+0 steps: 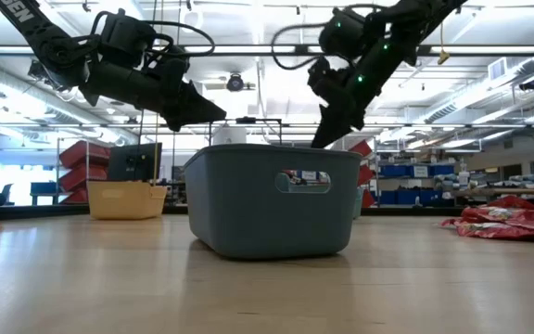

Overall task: Sort candy
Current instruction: Put the red chocolate bar into the green bin

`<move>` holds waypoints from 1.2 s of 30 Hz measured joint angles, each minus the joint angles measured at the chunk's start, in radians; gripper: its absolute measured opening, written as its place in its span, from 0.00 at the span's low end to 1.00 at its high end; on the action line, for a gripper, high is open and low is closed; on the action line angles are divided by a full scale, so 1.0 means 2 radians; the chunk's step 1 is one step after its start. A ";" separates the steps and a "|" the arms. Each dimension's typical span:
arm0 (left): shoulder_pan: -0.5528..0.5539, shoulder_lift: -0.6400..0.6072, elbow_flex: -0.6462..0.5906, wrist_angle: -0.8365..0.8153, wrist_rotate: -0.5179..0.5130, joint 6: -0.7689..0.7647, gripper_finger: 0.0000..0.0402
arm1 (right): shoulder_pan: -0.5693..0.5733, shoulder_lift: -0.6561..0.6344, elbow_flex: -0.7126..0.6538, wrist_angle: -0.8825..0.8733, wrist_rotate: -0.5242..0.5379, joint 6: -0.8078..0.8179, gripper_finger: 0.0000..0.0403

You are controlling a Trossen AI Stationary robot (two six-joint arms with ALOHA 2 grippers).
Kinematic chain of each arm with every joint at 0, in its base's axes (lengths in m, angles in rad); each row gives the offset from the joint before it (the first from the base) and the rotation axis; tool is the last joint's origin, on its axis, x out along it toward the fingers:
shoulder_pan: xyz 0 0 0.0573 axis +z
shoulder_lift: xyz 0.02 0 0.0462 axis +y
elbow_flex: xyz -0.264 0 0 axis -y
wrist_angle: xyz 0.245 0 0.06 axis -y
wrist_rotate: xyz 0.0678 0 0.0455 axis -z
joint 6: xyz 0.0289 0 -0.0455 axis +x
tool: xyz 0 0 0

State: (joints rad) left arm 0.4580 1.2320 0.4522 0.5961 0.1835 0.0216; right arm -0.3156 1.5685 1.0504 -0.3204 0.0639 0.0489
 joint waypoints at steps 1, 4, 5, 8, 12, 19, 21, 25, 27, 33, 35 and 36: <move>0.000 0.000 0.000 0.000 0.001 0.000 0.15 | 0.009 0.000 0.000 0.000 -0.003 0.000 0.07; 0.000 0.000 0.000 -0.002 0.001 0.002 0.15 | 0.038 0.000 0.000 0.001 -0.006 0.000 0.15; 0.000 0.000 0.000 -0.003 0.001 0.002 0.15 | 0.047 0.002 0.000 0.001 -0.005 0.004 0.18; 0.000 0.000 0.000 -0.010 0.001 0.002 0.15 | 0.077 0.018 0.000 0.002 -0.004 0.016 0.30; 0.000 0.000 0.000 -0.014 0.001 0.002 0.15 | 0.100 0.049 0.000 0.016 0.015 0.038 0.44; 0.000 0.000 0.000 -0.015 0.001 0.002 0.15 | 0.101 0.112 0.000 0.056 0.059 0.042 0.56; 0.000 0.000 0.000 -0.016 0.001 0.002 0.15 | 0.095 0.122 0.000 0.065 0.071 0.043 0.56; 0.000 0.000 0.000 -0.021 0.000 0.002 0.15 | 0.082 0.141 0.000 0.067 0.064 0.042 0.53; 0.000 0.000 0.000 -0.022 0.000 0.002 0.15 | 0.078 0.150 0.000 0.067 0.062 0.043 0.52; 0.000 0.000 0.000 -0.023 0.000 0.003 0.15 | 0.074 0.154 0.000 0.068 0.055 0.045 0.43; 0.000 0.000 0.000 -0.023 0.000 0.003 0.15 | 0.077 0.149 0.000 0.070 0.055 0.045 0.37; 0.000 0.000 0.000 -0.023 0.000 0.003 0.15 | 0.077 0.147 0.000 0.070 0.053 0.045 0.34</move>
State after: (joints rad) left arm 0.4572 1.2320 0.4522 0.5492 0.1833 0.0280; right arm -0.1607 1.8621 1.0508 -0.1799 0.1703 0.1387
